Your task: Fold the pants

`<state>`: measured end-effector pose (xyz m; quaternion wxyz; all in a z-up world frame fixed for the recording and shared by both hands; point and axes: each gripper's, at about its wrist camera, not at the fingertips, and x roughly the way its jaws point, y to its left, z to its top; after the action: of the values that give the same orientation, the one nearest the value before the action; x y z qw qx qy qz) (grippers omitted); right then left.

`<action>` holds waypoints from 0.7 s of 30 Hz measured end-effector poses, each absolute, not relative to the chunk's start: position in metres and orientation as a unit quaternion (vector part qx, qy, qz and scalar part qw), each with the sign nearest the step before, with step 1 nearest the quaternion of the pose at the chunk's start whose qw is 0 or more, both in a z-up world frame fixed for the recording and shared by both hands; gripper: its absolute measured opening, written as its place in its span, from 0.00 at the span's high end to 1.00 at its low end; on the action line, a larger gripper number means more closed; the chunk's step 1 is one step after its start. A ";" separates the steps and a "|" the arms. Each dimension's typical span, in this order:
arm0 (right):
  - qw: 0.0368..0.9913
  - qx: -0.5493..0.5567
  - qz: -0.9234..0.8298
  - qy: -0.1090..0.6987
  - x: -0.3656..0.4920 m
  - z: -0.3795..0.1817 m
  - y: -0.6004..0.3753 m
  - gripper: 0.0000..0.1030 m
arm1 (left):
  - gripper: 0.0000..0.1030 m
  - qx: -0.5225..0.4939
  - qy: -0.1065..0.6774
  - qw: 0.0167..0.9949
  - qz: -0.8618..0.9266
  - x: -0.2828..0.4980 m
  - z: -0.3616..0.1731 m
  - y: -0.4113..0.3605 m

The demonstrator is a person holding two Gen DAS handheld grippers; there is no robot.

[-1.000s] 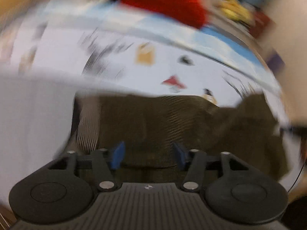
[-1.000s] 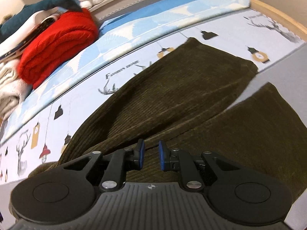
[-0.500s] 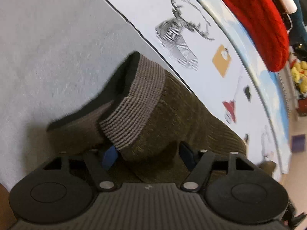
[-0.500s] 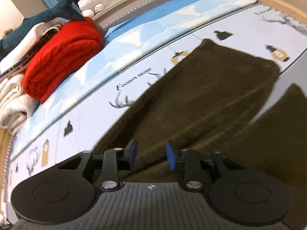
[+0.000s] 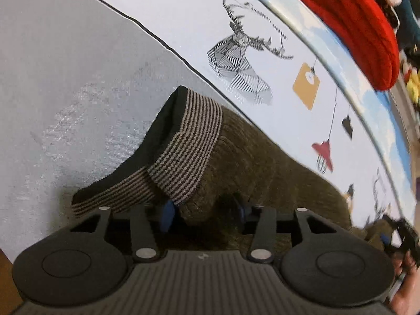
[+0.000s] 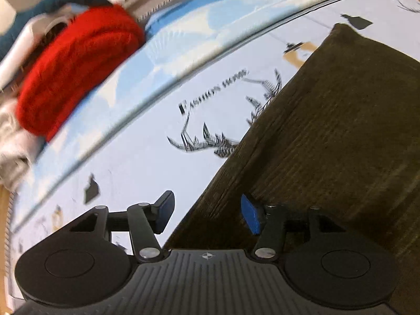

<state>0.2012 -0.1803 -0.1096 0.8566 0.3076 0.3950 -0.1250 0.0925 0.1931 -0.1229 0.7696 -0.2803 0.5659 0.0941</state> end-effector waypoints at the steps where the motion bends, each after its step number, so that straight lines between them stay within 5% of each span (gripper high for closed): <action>1: 0.854 0.303 -0.128 0.402 0.205 -0.113 -0.178 0.43 | 0.52 -0.276 0.571 0.768 0.093 0.093 -0.125 0.193; 3: 0.851 0.302 -0.134 0.410 0.210 -0.118 -0.175 0.45 | 0.61 -0.270 0.577 0.765 0.094 0.092 -0.128 0.194; 7: 0.853 0.284 -0.146 0.413 0.209 -0.116 -0.173 0.88 | 0.71 -0.254 0.574 0.774 0.090 0.092 -0.123 0.192; 21: 0.883 0.343 -0.094 0.307 0.051 -0.013 -0.229 0.93 | 0.83 -0.239 0.501 0.832 0.016 0.049 -0.067 0.185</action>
<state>0.0513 -0.2292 -0.0126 0.8827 0.3432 0.3069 -0.0943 0.0487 0.1854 -0.0672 0.8316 -0.2390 0.5011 0.0163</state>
